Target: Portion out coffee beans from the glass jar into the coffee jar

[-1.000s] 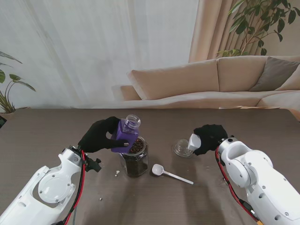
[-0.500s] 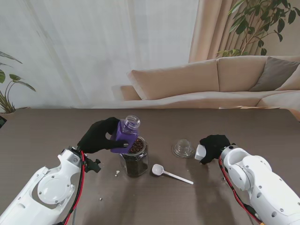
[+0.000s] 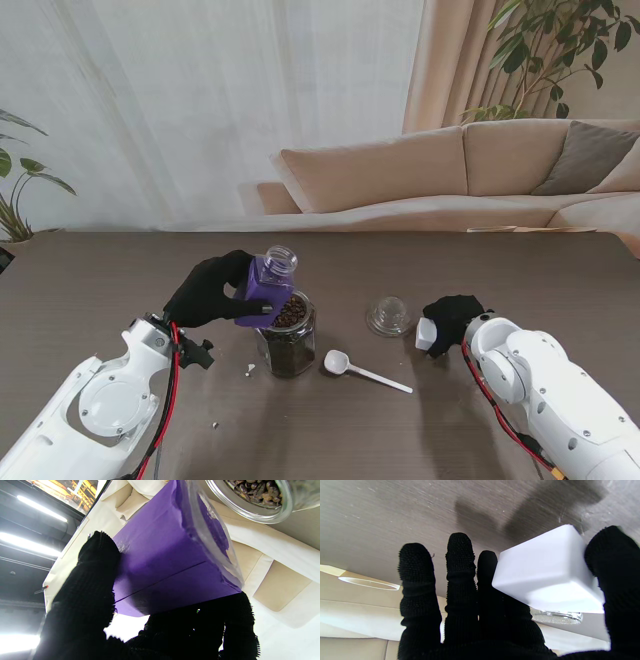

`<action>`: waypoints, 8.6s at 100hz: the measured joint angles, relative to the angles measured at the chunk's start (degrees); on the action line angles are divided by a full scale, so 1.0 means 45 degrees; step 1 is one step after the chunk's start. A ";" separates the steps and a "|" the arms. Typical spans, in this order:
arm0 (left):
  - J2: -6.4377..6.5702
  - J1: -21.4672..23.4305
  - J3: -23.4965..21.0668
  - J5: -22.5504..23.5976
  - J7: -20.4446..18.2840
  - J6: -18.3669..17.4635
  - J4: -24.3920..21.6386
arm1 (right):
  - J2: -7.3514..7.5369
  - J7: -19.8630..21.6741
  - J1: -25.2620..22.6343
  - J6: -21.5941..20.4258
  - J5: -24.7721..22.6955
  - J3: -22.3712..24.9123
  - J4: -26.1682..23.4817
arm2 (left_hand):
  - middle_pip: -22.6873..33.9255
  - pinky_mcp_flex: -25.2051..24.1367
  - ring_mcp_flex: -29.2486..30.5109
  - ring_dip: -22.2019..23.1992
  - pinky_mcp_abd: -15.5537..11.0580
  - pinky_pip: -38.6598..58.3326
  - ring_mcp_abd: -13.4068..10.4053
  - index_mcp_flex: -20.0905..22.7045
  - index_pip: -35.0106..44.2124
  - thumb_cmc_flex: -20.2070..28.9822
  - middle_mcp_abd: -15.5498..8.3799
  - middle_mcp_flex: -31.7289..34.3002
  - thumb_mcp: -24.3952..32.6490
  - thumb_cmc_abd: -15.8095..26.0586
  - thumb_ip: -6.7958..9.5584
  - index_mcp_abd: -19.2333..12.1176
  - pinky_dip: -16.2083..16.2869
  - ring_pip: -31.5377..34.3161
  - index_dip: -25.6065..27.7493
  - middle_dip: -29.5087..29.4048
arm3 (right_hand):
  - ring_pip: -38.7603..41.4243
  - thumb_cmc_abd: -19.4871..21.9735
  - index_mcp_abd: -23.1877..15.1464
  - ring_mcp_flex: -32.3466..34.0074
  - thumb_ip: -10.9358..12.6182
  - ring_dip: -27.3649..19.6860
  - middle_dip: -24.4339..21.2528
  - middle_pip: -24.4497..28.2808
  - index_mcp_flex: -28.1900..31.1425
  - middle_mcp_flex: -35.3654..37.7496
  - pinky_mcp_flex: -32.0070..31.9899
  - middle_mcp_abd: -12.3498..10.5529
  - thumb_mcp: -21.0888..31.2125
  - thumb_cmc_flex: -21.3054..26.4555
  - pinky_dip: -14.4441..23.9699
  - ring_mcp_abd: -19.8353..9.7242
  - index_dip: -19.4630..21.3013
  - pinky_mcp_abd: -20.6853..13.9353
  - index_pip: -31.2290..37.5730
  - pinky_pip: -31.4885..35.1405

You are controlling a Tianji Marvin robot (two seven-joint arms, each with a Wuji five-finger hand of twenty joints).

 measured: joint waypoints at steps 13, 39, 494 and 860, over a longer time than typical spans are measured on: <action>0.0001 0.0022 -0.0007 0.0006 0.0000 -0.0002 -0.0010 | 0.0031 0.0163 0.0317 0.0031 0.0073 -0.0374 0.0335 | 0.0000 0.0000 0.0000 0.0000 0.0000 0.0000 0.0000 0.0000 0.0000 0.0000 0.0000 0.0000 0.0000 0.0000 0.0000 0.0000 0.0000 0.0000 -0.0001 0.0000 | -0.0108 0.0017 -0.0061 -0.0151 0.0000 -0.0146 -0.0275 0.0176 -0.0287 -0.0475 -0.0007 -0.0080 0.0300 0.0021 -0.0015 -0.0016 -0.0002 -0.0011 -0.0157 0.0000; 0.0001 0.0046 -0.0029 0.0011 0.0009 -0.0003 -0.0020 | 0.0058 0.0197 0.0735 0.0154 0.0109 -0.0759 0.0784 | 0.0000 0.0000 0.0000 0.0000 0.0000 0.0000 0.0000 0.0000 0.0000 0.0000 0.0000 0.0000 0.0000 0.0000 0.0000 0.0000 0.0001 0.0000 -0.0001 0.0000 | -0.0224 0.0021 -0.0258 -0.0825 0.0860 -0.0267 -0.0463 0.0323 -0.0645 -0.1411 -0.0010 -0.0083 0.0764 0.0026 -0.0048 -0.0045 0.0777 -0.0037 -0.1107 0.0000; -0.0012 0.0226 -0.0433 -0.0151 0.0095 -0.0391 0.0145 | -0.0880 -0.2327 -0.1443 0.3938 0.3022 -0.2779 -0.2293 | 0.0000 0.0000 0.0000 0.0021 0.0000 0.0001 0.0010 0.0000 0.0000 0.0000 0.0000 0.0000 0.0000 0.0000 0.0000 0.0000 0.0011 0.0004 -0.0001 0.0000 | 0.2237 -0.0561 -0.1829 -0.2000 0.2231 0.0371 -0.0418 0.0823 0.0063 -0.3337 -0.0027 0.0507 0.2149 -0.0121 0.0516 0.0575 0.1304 -0.0327 -0.2569 0.0539; -0.0039 0.0491 -0.0454 -0.0087 0.0186 0.0040 -0.0099 | -0.1959 -0.3940 -0.0876 0.3210 0.7701 -0.3233 -0.0456 | 0.0000 -0.0031 0.0000 0.0133 0.0005 0.0001 0.0053 0.0000 0.0000 0.0000 0.0000 0.0001 0.0000 -0.0002 0.0000 0.0000 0.0123 0.0005 -0.0001 0.0000 | 0.7237 0.0564 -0.1045 0.2700 0.0083 0.1768 0.0820 0.1033 0.5125 0.4023 0.0410 0.0199 0.4267 0.1665 0.0512 -0.0373 0.0120 0.0323 0.3495 0.5252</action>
